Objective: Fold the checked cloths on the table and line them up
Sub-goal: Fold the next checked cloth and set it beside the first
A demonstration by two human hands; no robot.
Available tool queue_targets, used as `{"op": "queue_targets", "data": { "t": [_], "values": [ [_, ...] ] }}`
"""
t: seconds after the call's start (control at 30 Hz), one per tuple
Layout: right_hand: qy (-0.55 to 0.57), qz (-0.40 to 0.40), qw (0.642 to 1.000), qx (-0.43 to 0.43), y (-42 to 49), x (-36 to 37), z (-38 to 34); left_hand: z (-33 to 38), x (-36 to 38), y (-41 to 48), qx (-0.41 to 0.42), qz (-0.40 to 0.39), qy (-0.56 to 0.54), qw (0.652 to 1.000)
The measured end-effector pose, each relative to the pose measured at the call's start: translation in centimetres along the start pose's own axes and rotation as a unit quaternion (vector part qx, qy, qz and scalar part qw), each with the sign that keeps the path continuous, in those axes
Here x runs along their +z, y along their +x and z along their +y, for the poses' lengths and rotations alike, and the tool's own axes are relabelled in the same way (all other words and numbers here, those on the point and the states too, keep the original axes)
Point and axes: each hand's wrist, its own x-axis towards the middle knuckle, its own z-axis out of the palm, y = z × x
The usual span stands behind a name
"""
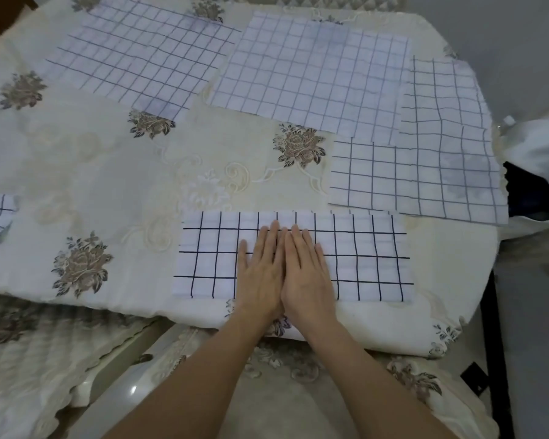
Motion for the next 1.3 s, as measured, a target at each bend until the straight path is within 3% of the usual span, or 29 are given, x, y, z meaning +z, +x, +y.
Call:
{"op": "queue_targets", "data": {
  "t": [0.13,0.43,0.87,1.1,1.3],
  "values": [
    [0.008,-0.022,1.0,0.001,0.0,0.1,2.2,-0.5,0.6,-0.2,-0.033,0.044,-0.041,0.998],
    [-0.11,-0.038,0.993,-0.026,0.8,-2.3,10.6,-1.7,0.1,-2.1,-0.063,0.034,-0.038,0.997],
    [-0.119,-0.039,0.991,-0.042,2.6,-2.5,11.4,-3.5,-1.4,-2.2,-0.058,0.069,-0.01,0.996],
    [-0.093,-0.011,0.995,-0.022,-0.3,-4.4,11.6,-1.9,-1.6,0.8,0.065,0.055,-0.029,0.996],
    [-0.115,-0.029,0.993,0.025,-1.1,-4.0,13.8,-1.7,-0.6,1.7,0.041,0.051,-0.024,0.998]
  ]
}}
